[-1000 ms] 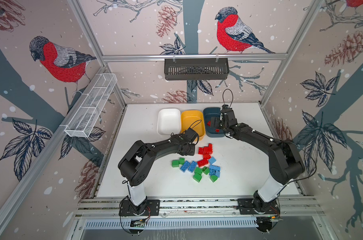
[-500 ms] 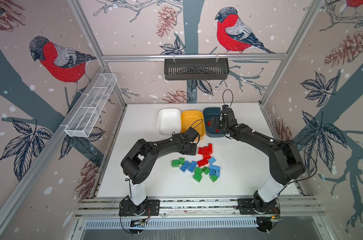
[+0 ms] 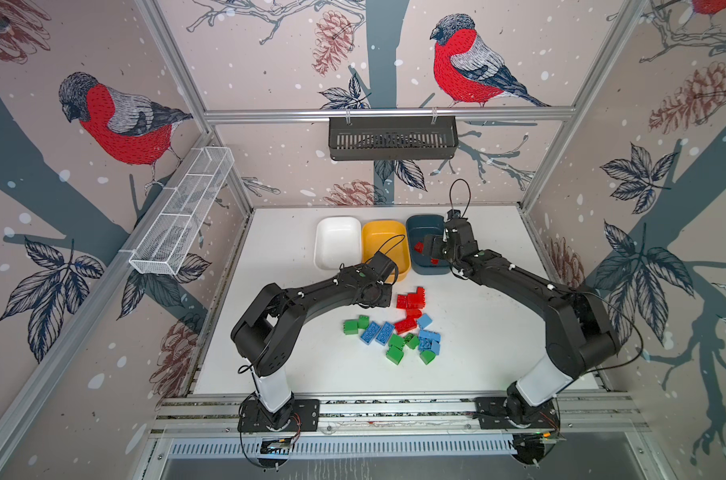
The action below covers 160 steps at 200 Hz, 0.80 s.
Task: Sort the legos into containers by color
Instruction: 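Grasp the blue brick with the left gripper and drop it into the yellow tub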
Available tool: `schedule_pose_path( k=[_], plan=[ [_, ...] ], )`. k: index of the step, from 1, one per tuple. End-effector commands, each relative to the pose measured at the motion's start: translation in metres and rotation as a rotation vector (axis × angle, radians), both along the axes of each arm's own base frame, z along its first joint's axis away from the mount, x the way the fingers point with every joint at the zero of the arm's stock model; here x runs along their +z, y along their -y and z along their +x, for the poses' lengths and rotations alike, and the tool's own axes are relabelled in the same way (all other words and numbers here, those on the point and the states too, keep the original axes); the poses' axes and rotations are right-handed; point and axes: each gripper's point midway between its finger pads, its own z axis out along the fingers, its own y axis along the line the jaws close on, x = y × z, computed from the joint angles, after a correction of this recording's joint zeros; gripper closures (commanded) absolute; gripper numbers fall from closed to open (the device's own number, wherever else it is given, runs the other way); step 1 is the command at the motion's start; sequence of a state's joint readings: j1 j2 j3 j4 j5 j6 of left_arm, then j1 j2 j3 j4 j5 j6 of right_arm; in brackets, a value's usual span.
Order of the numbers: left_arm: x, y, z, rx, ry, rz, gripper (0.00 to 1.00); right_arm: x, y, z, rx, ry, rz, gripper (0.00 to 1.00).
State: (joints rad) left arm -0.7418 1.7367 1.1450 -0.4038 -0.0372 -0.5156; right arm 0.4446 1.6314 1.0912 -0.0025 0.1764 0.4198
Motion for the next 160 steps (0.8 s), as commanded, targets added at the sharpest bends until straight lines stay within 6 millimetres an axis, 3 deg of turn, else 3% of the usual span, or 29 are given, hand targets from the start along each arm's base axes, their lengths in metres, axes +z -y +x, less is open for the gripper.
schedule_pose_path(
  k=[1, 26, 62, 102, 140, 160],
  plan=[
    [0.031, 0.006, 0.015, -0.007, 0.109, -0.046, 0.68, 0.01, 0.003, 0.0, -0.014, 0.041, 0.009, 0.01],
    [0.062, 0.017, 0.036, 0.002, 0.207, -0.091, 0.68, 0.011, 0.005, -0.004, -0.008, 0.045, 0.002, 0.01],
    [0.08, 0.022, 0.084, 0.057, 0.303, -0.053, 0.69, 0.013, 0.007, -0.009, -0.009, 0.052, 0.014, 0.01],
    [0.067, 0.023, 0.137, 0.158, 0.317, -0.082, 0.68, 0.015, 0.01, -0.014, -0.014, 0.05, 0.021, 0.0],
    [0.042, 0.016, 0.17, 0.189, 0.283, -0.039, 0.67, 0.016, 0.015, -0.022, -0.023, 0.051, 0.018, 0.01],
    [0.035, 0.013, 0.186, 0.206, 0.265, 0.001, 0.57, 0.016, 0.017, -0.025, -0.028, 0.048, 0.015, 0.01]
  ],
)
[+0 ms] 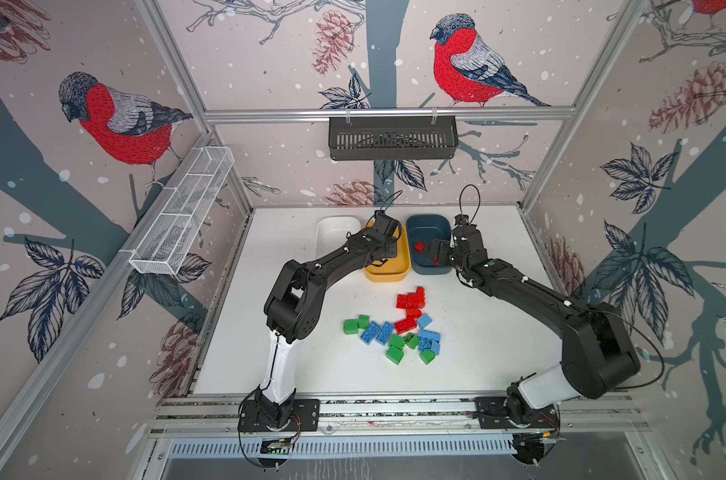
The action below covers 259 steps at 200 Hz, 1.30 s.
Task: Sort the legos into containers by color
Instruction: 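Grasp the blue brick with the left gripper and drop it into the yellow tub, then lower the left gripper onto a green brick and close it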
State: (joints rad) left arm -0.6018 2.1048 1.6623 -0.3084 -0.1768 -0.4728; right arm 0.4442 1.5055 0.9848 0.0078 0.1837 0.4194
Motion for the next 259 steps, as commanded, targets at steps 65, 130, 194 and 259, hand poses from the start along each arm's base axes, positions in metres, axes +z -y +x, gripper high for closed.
schedule_pose_path(
  k=[65, 130, 194, 259],
  plan=[
    [0.037, 0.015, 0.005, -0.082, 0.048, -0.051, 0.15, 0.003, 0.005, -0.011, -0.021, 0.01, 0.041, 0.0],
    [0.039, 0.018, -0.065, -0.135, 0.019, 0.051, 0.03, -0.01, 0.002, -0.027, -0.023, 0.003, 0.163, 0.01],
    [-0.011, -0.034, -0.162, -0.137, -0.243, 0.098, 0.03, -0.016, 0.007, -0.044, -0.022, 0.032, 0.212, 0.0],
    [-0.045, -0.091, -0.22, 0.071, -0.413, 0.11, 0.12, -0.022, 0.013, -0.046, -0.048, 0.038, 0.213, 0.0]
  ],
)
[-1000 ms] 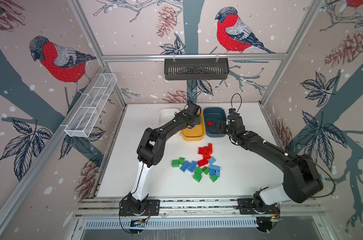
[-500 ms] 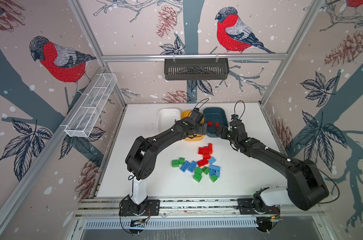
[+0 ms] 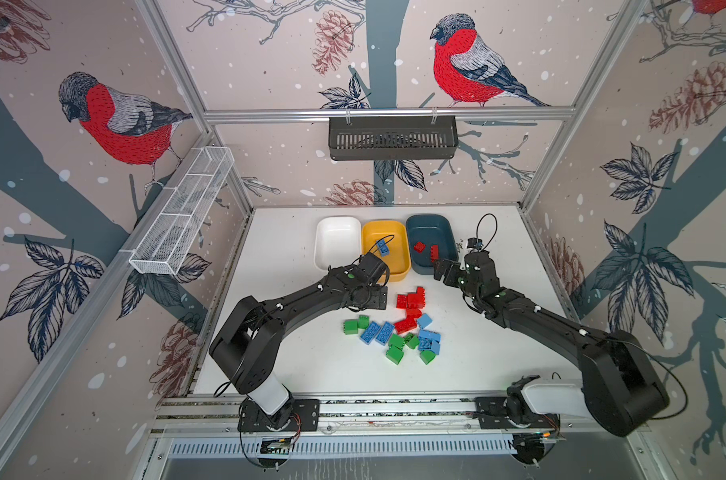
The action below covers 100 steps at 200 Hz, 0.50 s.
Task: Sort the legos into containers by color
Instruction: 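Lower the left gripper onto a green brick and close it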
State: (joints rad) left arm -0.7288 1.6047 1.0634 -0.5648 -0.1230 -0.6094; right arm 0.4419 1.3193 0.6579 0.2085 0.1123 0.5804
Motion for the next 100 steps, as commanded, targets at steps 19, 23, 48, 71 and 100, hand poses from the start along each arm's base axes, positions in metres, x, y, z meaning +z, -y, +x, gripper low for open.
schedule_pose_path(
  k=[19, 23, 48, 71, 100],
  plan=[
    [-0.018, -0.038, -0.032, 0.187, -0.083, 0.001, 0.22, 0.005, 0.002, 0.006, -0.029, 0.027, 0.015, 0.0],
    [-0.02, -0.039, -0.035, 0.191, -0.092, -0.019, 0.24, 0.005, 0.003, 0.006, -0.031, 0.027, 0.014, 0.0],
    [-0.027, -0.041, -0.042, 0.189, -0.129, -0.122, 0.3, 0.004, 0.002, 0.009, -0.035, 0.023, 0.016, 0.0],
    [-0.033, -0.05, -0.044, 0.196, -0.136, -0.084, 0.37, 0.003, 0.0, 0.011, -0.034, 0.017, 0.019, 0.01],
    [-0.039, -0.052, -0.045, 0.19, -0.145, -0.064, 0.39, 0.003, -0.001, 0.013, -0.037, 0.013, 0.024, 0.0]
  ],
)
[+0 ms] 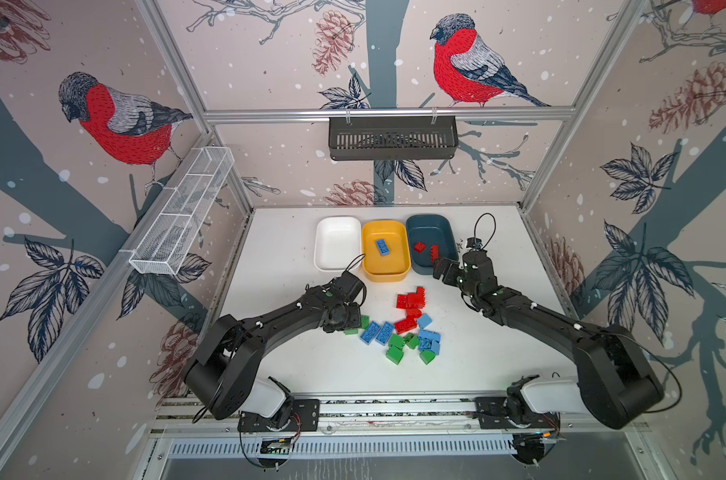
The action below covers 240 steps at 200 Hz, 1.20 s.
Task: Sort the legos into containers by color
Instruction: 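Lower the left gripper onto a green brick and close it, then drop the green brick into the white tub while the right lowers toward red bricks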
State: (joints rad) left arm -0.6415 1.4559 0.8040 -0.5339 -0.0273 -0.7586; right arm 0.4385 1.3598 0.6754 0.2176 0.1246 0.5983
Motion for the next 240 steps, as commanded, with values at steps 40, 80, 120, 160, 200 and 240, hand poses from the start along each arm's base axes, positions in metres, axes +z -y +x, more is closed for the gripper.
schedule_pose_path(
  k=[40, 80, 120, 160, 200, 240],
  plan=[
    [-0.012, 0.001, -0.003, -0.063, -0.023, 0.016, 0.41, 0.009, -0.004, 0.007, -0.006, 0.025, 0.026, 0.0],
    [-0.024, 0.0, -0.005, -0.087, -0.05, 0.035, 0.45, 0.012, -0.01, 0.006, 0.029, 0.03, 0.033, 0.01],
    [-0.017, 0.002, 0.0, -0.094, -0.006, 0.021, 0.59, 0.017, -0.022, 0.0, 0.095, 0.042, 0.037, 0.01],
    [0.028, -0.002, 0.033, -0.032, 0.173, -0.015, 0.63, 0.012, -0.024, -0.006, 0.103, 0.027, -0.004, 0.01],
    [0.079, -0.01, 0.081, 0.061, 0.378, -0.06, 0.64, 0.001, -0.02, -0.014, 0.086, -0.02, 0.003, 0.01],
    [0.111, -0.023, 0.131, 0.169, 0.523, -0.108, 0.64, -0.016, -0.015, -0.031, 0.08, -0.093, -0.005, 0.01]
  ],
)
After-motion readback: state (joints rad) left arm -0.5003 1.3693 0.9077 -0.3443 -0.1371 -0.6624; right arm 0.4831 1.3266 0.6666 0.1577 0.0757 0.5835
